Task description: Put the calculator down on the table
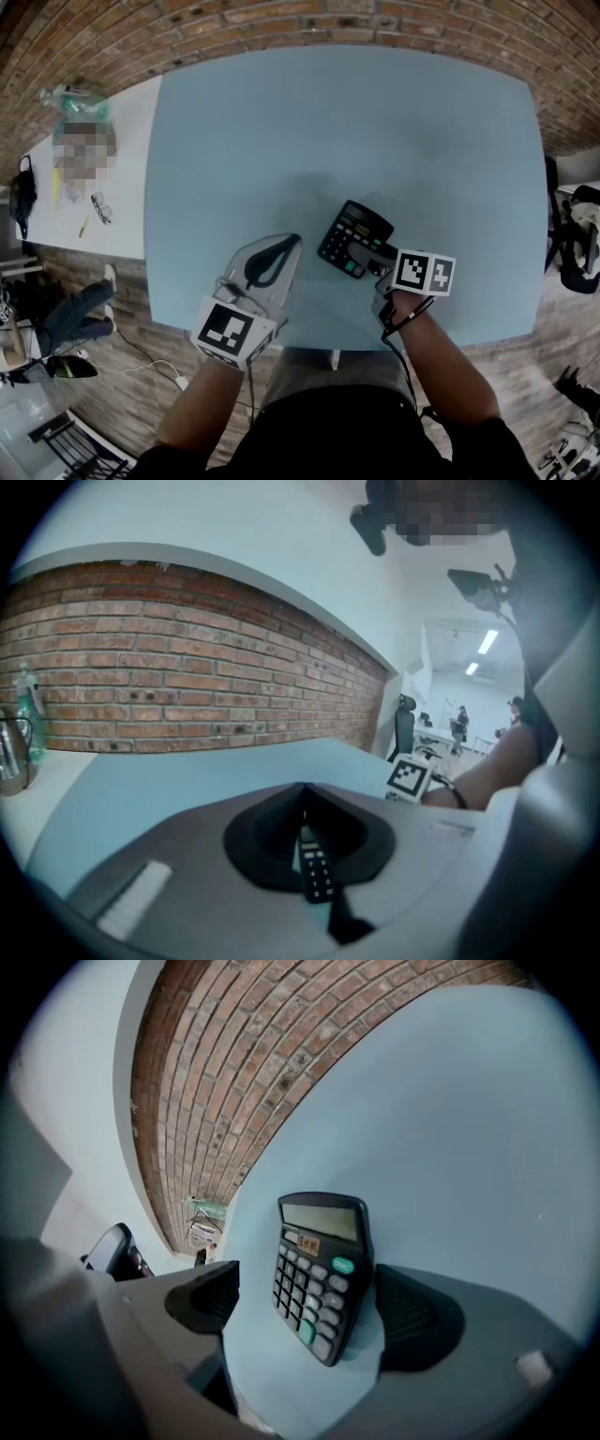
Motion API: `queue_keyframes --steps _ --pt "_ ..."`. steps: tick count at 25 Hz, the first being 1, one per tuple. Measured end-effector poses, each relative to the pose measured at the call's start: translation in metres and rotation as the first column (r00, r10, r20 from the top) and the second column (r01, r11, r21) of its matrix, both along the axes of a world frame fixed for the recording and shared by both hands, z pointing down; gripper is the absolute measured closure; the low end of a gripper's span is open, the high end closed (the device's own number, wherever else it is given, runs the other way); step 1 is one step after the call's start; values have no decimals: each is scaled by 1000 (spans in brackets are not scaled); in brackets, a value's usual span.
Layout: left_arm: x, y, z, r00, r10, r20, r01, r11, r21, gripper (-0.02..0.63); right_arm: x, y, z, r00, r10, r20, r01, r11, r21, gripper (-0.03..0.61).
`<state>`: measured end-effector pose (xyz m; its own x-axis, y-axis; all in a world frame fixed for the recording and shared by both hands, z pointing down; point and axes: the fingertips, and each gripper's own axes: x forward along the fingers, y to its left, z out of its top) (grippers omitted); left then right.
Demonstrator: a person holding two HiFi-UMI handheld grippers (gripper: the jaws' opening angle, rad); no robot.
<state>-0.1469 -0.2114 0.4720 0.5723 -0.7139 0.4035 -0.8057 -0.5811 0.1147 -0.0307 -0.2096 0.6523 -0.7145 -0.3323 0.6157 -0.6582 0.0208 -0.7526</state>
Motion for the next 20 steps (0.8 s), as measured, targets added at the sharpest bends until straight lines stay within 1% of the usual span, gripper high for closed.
queue_keyframes --steps 5,8,12,15,20 --pt "0 7 -3 1000 2 9 -2 1000 9 611 4 6 0 1000 17 2 -17 1000 1 129" --pt "2 12 -7 1000 4 0 -4 1000 4 611 9 10 -2 1000 26 -10 -26 1000 7 129" --pt "6 13 -14 1000 9 -10 -9 1000 18 611 17 13 -9 999 35 -20 -34 999 23 129" --pt "11 12 -17 1000 14 -14 -14 1000 23 611 25 12 -14 998 49 -33 -48 998 47 129" --pt "20 13 -23 999 27 -19 -26 999 27 611 42 9 -27 996 65 -66 -57 991 120 129"
